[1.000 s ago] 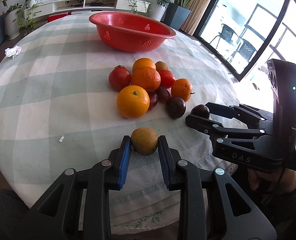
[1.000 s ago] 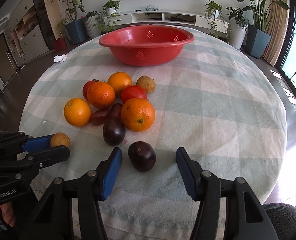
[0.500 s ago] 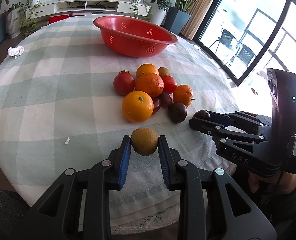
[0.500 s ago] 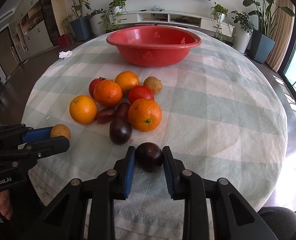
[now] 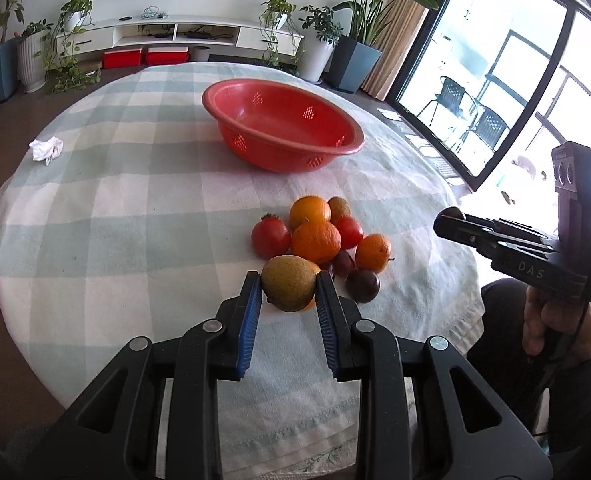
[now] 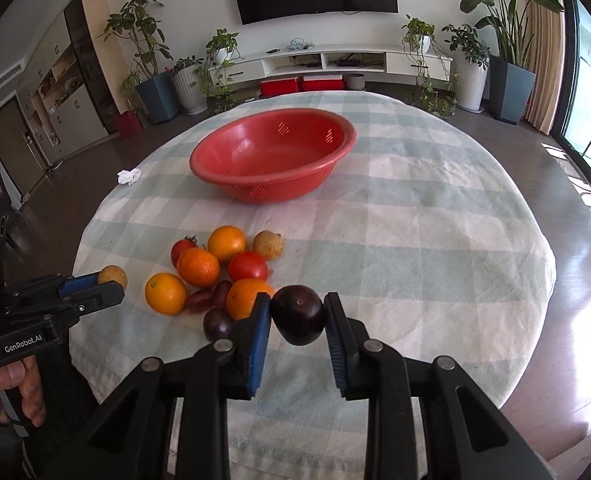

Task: Organize fruits
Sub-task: 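Carry the kiwi and plum over the red bowl and open both tools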

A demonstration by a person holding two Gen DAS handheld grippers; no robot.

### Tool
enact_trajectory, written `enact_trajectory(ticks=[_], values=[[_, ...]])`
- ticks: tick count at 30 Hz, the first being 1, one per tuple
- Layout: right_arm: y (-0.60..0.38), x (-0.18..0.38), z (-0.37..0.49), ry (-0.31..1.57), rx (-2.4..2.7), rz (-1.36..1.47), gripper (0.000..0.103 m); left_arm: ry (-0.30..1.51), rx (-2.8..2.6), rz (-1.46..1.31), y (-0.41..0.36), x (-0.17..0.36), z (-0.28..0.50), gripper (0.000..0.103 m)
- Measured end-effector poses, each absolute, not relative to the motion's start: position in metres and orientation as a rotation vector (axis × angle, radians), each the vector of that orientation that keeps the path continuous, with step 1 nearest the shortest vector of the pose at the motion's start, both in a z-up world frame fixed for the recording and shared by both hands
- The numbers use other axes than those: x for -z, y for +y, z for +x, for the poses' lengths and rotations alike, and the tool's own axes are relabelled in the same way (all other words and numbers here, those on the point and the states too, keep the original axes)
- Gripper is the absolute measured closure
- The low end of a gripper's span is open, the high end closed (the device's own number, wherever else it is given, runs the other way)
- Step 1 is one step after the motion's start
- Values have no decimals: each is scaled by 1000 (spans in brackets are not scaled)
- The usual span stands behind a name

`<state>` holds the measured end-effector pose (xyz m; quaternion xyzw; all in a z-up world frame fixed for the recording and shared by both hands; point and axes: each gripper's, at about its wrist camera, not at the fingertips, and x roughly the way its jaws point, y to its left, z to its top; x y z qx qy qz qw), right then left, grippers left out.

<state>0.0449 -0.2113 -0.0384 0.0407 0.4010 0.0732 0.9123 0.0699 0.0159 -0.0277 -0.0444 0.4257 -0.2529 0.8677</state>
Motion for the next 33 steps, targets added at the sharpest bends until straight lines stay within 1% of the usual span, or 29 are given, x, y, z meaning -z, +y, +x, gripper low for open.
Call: enact_trajectory(ticks=[8,14,19,22,27,33], values=[[-223,-6,112,718,-192,129,73,814,528,-20,2,-22,137,77],[-205,-2,185,756,-257,146,73,822,516,90,-33,-33,212,77],[-194,26,232,855,-259,112,73,903,514,114,-53,-13,271,77],[-192,45,247,915,-272,106,73,944,509,145,-63,4,292,77],[-184,70,253,952,-269,32,73,992,483,186,-69,33,306,77],[-178,72,252,923,-252,-48,73,1005,491,219,-80,52,312,77]])
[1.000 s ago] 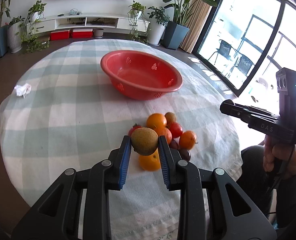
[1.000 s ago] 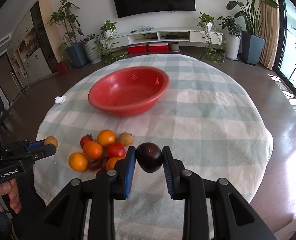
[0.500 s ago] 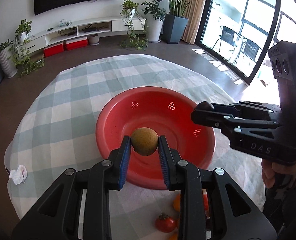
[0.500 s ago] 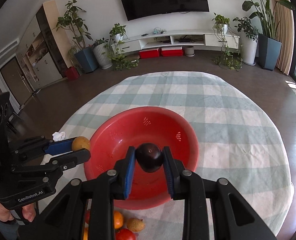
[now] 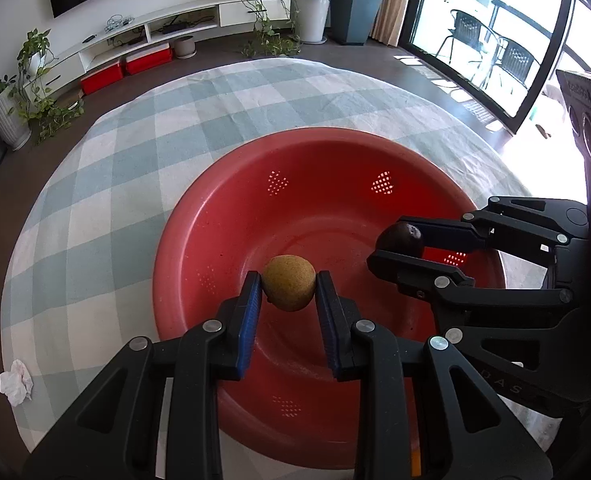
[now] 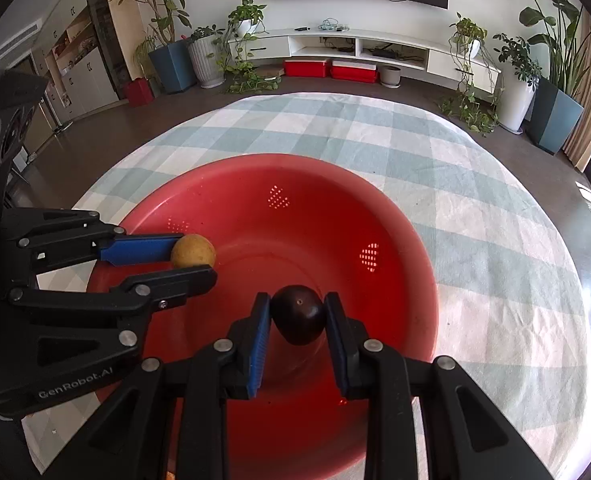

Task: Organize fruits
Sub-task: 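Carry the kiwi and plum over the red bowl and open both tools, then withdraw both tools from the bowl back toward the fruit pile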

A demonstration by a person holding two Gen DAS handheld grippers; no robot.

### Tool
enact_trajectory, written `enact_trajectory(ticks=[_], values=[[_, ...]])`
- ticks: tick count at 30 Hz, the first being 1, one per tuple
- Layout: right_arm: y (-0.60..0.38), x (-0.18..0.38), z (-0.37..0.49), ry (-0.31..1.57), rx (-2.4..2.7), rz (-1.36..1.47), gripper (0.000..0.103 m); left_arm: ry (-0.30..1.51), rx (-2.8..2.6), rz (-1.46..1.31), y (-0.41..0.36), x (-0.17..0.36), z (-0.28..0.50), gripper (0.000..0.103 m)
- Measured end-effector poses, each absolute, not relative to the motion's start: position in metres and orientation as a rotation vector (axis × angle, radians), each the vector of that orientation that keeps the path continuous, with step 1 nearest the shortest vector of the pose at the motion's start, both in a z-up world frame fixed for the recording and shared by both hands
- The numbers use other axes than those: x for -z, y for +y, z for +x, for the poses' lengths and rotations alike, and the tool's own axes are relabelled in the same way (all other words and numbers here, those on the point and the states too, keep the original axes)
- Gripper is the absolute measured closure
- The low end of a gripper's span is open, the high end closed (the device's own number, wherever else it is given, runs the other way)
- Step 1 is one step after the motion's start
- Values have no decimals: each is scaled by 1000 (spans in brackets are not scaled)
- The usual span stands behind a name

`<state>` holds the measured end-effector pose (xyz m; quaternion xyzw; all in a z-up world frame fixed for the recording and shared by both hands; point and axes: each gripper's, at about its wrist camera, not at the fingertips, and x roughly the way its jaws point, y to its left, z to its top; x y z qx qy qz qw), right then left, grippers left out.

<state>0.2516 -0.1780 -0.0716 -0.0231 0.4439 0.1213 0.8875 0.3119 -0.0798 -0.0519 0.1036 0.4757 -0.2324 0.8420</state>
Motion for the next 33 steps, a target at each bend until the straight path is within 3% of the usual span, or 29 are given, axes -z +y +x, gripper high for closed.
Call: enact_trajectory(ticks=[25,33], values=[[-168,73,250,883,-224,-162,73,1046,491,321,-89,58,319,77],[-167,72,249,887,-241,-162,67,1064,486,324,-89,58,324,77]])
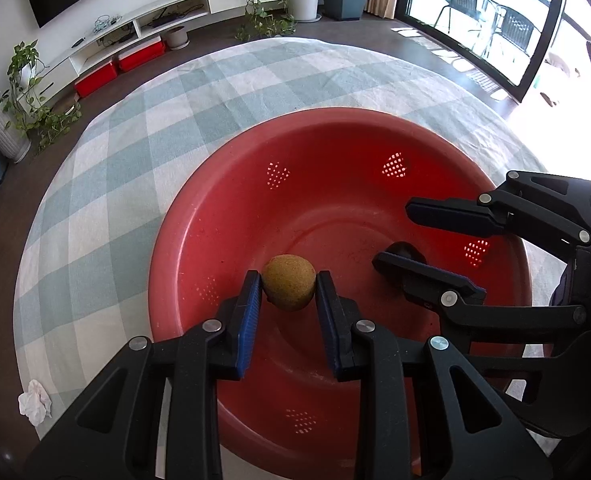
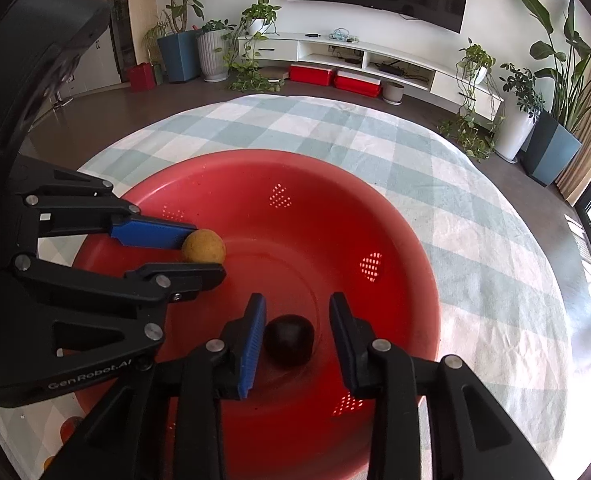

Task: Organize fruits
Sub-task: 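Withdraw both tools from the bowl back toward the fruit pile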

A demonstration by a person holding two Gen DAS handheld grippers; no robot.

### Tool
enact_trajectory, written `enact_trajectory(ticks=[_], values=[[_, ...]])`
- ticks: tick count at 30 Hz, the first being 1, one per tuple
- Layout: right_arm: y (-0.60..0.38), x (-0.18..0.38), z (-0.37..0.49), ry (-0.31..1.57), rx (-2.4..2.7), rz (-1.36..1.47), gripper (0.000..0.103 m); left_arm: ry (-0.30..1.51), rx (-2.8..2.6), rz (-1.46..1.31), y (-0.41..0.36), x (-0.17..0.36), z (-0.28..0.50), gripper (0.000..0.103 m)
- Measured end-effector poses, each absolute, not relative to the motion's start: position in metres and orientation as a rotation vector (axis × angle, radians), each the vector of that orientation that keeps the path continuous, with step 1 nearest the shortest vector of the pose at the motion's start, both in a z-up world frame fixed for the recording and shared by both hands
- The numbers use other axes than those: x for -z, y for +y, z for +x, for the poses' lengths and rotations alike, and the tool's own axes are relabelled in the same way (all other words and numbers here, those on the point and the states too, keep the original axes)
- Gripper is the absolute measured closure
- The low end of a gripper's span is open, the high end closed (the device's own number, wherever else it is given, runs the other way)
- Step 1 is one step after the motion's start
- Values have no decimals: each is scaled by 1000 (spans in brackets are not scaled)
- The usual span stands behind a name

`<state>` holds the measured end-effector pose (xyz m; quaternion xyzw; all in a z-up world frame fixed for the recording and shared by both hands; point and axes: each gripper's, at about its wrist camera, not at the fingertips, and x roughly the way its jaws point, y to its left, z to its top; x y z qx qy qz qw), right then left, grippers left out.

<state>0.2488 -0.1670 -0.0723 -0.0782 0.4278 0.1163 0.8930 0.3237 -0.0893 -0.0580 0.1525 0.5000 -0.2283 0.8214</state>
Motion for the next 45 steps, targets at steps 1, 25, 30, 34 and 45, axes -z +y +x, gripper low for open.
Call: enact_trajectory(ticks=[1,25,30,34,45], values=[[-167,72,249,888,-241,-159,67,1066,487,323,-89,58,324,77],[-199,1,189,724,-258,48,30,864,559,133,-29,-8,207,28],[-194,-17,135,684,-276,10,24,850,563,125,-18,-8,153,28],[-195,-15,95,696,-268,-6,24,868,580,164,-17,7,116,28],[-204,25,30,833,-219,152,24,927,608,278,-25,51,76,28]])
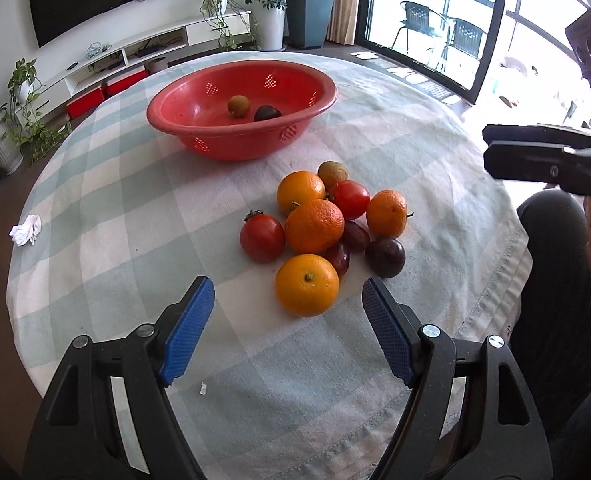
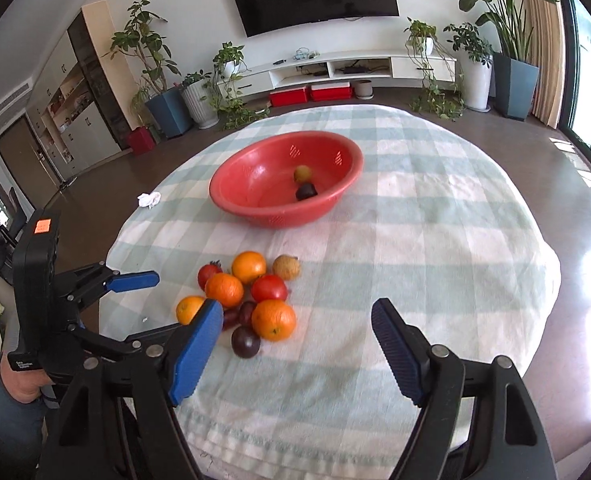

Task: Organize fruits
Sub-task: 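Withdraw both tools from the bowl back toward the fruit pile, then grasp a large orange with the left tool while the right tool grasps a plum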

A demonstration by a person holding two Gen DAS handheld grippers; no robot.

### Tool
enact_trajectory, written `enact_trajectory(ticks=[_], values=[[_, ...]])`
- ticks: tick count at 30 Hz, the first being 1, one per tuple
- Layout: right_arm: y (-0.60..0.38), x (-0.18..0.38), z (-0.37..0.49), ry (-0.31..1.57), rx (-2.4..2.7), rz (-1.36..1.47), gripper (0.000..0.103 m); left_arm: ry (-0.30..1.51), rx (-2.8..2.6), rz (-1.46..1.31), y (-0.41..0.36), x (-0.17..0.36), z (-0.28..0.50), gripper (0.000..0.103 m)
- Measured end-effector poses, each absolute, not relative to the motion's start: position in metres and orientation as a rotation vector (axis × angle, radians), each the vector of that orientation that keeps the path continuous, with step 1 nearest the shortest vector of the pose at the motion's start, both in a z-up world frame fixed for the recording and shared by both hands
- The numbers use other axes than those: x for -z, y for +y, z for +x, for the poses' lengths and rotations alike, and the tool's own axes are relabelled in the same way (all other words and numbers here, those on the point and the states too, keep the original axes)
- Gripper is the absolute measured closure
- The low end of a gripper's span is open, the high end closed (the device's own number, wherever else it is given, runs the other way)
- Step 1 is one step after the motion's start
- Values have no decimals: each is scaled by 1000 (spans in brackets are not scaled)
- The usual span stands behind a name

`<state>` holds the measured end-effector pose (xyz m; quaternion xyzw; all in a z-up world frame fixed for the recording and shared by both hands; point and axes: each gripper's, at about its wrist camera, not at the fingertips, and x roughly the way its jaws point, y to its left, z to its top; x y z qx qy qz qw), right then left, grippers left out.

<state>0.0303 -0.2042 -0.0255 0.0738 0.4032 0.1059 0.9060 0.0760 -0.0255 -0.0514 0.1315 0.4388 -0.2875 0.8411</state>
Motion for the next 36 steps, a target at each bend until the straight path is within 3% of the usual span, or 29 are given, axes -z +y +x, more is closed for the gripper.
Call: enact_trajectory(ticks=[4,8,17,20,36], values=[[-195,36,18,839,-223,151,24,943,626,258,-27,56,80,34],[-189,47,16,860,-220,146,24,978,644,238,-29,65,88,53],[-177,60,17,886,-229,131,28,996,667,231,-36,75,98,55],[-173,62,18,891,-236,127,30,992,666,231,-37,77,99,67],[-149,88,38,934,-237,104,50,946,641,114,-7,68,89,67]])
